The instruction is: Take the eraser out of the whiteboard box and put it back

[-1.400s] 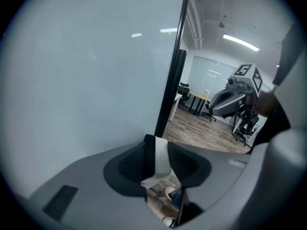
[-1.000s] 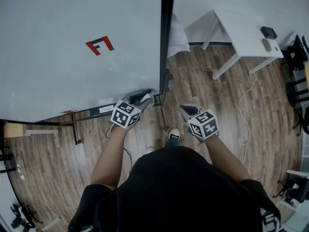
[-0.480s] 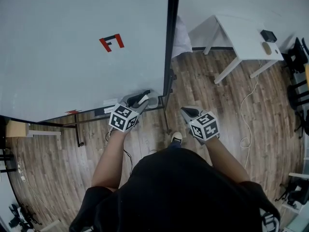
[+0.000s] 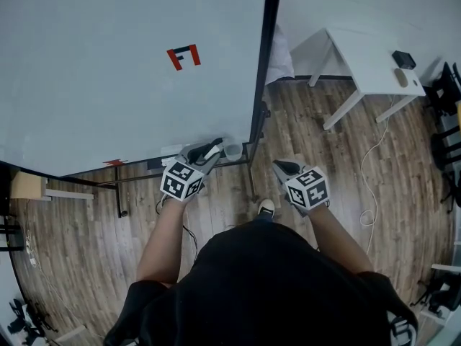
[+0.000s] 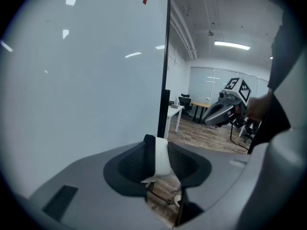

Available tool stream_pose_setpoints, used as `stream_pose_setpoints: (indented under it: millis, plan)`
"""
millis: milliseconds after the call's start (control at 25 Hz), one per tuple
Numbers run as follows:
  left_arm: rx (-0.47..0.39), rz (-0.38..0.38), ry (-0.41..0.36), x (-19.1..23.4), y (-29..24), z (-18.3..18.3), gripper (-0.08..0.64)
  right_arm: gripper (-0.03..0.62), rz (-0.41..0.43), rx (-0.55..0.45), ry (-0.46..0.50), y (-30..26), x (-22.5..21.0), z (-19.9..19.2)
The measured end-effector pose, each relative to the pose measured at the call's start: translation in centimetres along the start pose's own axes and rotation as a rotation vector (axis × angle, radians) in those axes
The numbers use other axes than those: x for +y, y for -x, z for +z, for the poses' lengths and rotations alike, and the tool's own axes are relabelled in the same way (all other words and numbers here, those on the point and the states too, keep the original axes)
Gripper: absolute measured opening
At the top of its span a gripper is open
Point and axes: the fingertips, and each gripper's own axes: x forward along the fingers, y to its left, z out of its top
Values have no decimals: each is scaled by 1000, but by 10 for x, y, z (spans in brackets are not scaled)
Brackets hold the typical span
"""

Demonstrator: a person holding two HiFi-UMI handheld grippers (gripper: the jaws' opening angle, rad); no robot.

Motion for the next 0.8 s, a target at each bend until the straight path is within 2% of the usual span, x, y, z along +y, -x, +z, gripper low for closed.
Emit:
stream_pose_setpoints:
  millis: [800]
  plan:
    - [17, -3, -15, -20, 34, -29, 153, -6, -18, -5, -7, 15, 28, -18]
